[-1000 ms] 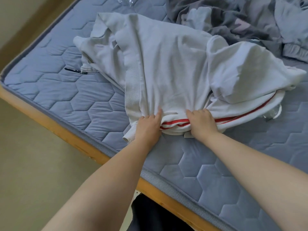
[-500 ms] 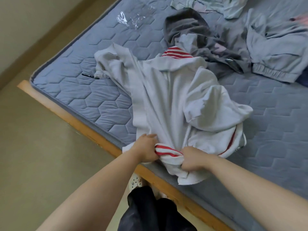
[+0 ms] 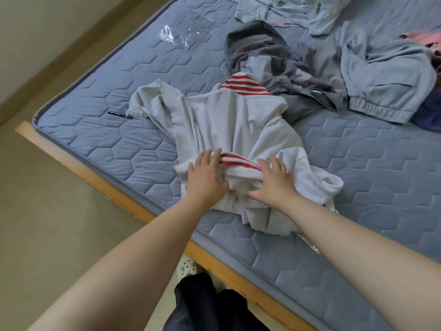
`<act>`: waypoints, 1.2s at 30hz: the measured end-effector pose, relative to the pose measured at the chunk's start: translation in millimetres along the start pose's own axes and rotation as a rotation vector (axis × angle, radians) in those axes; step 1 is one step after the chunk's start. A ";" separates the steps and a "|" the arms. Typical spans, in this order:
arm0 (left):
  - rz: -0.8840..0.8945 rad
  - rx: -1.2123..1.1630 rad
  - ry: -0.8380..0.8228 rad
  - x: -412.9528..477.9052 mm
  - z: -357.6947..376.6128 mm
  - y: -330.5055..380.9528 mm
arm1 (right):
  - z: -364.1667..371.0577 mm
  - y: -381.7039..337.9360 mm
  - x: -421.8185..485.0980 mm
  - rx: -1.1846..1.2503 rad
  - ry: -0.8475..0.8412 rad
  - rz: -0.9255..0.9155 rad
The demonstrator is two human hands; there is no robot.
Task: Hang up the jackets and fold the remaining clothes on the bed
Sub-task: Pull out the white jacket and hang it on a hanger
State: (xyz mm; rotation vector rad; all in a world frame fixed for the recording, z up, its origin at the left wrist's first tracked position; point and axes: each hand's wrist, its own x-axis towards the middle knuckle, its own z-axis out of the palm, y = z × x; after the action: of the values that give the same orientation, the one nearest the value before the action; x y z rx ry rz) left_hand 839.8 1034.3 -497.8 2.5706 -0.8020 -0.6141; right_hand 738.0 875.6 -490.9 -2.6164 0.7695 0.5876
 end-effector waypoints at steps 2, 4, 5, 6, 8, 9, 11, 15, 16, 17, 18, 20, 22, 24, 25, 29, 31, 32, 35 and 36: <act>0.013 0.090 -0.113 -0.3 13.2 0.3 | 17.9 9.5 12.0 -0.102 -0.168 0.072; 0.031 0.121 -0.167 -4.3 26.4 -1.5 | 35.1 22.3 22.5 -0.190 -0.223 0.118; 0.043 0.128 -0.186 -6.6 31.7 -2.9 | 41.1 27.5 28.4 -0.198 -0.210 0.140; 0.056 0.140 -0.210 -8.5 36.4 -5.1 | 46.0 31.5 35.3 -0.195 -0.187 0.160; 0.087 0.183 -0.243 -11.1 43.9 -13.3 | 53.2 37.9 50.8 -0.176 -0.148 0.183; 0.104 0.208 -0.245 -11.5 46.1 -18.4 | 55.6 40.9 58.0 -0.179 -0.128 0.181; 0.129 0.244 -0.247 -9.6 48.7 -28.6 | 55.4 46.5 73.1 -0.200 -0.056 0.153; 0.133 0.289 -0.246 3.5 53.2 -36.4 | 43.3 58.0 107.6 -0.171 0.112 0.125; 0.137 0.295 -0.247 9.4 54.1 -35.1 | 40.3 60.7 113.7 -0.127 0.119 0.161; 0.142 0.299 -0.252 15.1 55.7 -33.8 | 41.2 64.7 118.6 -0.052 0.102 0.208; 0.146 0.302 -0.258 20.2 57.5 -32.6 | 41.7 67.3 119.1 0.062 0.075 0.261; 0.138 0.292 -0.276 26.4 61.2 -30.1 | 54.3 78.2 124.5 0.326 -0.019 0.335; 0.120 0.262 -0.293 25.9 66.4 -28.1 | 58.6 82.0 122.9 0.512 -0.069 0.381; 0.107 0.250 -0.308 19.8 68.6 -24.7 | 55.5 78.7 119.1 0.569 -0.059 0.419; 0.100 0.246 -0.311 16.8 67.7 -22.6 | 53.8 75.1 116.2 0.568 -0.055 0.430; 0.046 0.188 -0.296 4.6 53.2 -12.9 | 44.2 50.9 87.3 0.382 -0.133 0.366; 0.053 0.179 -0.285 -3.6 42.3 -5.2 | 35.5 36.4 62.6 0.300 -0.119 0.285; 0.070 0.178 -0.277 -8.4 35.4 0.5 | 29.8 30.8 50.4 0.279 -0.083 0.243; 0.116 0.170 -0.233 -20.2 9.9 20.6 | 0.0 15.8 13.3 0.251 0.043 0.078; 0.117 0.161 -0.215 -25.7 0.5 27.8 | -10.8 10.7 0.3 0.247 0.066 0.029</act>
State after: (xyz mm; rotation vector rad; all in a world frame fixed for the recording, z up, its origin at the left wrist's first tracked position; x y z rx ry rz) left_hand 808.2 1028.4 -477.7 2.6063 -1.1062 -0.8300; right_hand 735.3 862.3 -484.1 -2.4116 0.8436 0.3875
